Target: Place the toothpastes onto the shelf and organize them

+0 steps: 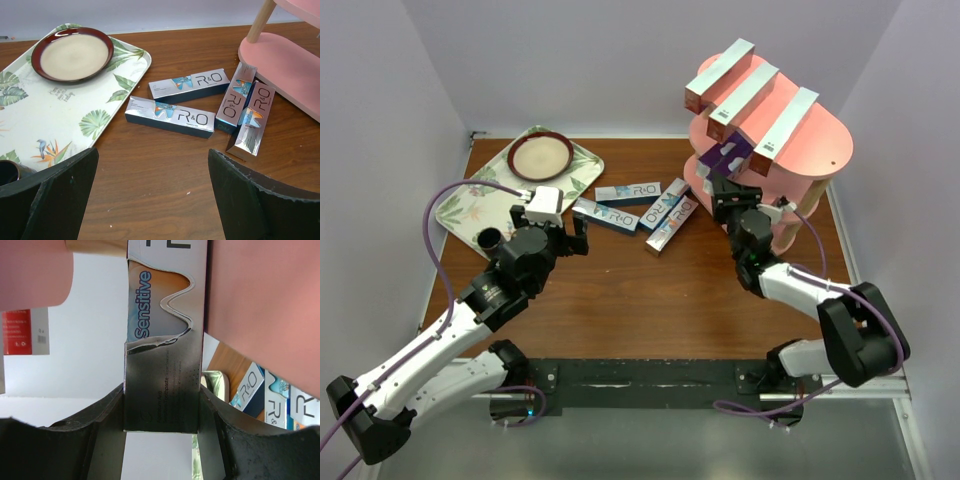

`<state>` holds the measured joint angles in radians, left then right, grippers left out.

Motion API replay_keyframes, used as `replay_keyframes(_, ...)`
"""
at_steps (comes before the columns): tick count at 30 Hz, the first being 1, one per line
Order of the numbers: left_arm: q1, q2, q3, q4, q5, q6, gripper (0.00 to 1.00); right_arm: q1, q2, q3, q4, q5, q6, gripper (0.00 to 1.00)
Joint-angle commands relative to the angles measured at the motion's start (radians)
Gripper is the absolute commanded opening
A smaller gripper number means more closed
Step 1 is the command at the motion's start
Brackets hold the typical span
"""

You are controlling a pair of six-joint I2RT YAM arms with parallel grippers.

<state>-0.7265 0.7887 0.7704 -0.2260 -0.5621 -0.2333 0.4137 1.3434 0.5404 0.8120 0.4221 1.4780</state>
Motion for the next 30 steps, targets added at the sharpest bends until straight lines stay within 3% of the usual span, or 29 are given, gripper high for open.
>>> replay_keyframes(1,0.006,-0.006,-0.003,0.042,-0.005,-0.004,0.96,-0.022,0.057,0.067,0.081,-0.058,-0.013,0.27)
replay_keyframes(15,0.006,-0.011,-0.003,0.042,-0.005,-0.004,0.96,-0.047,0.123,0.056,0.2,-0.008,-0.01,0.32)
replay_keyframes(30,0.006,-0.006,-0.003,0.04,0.001,-0.006,0.96,-0.05,0.051,0.043,0.131,0.089,0.007,0.44)
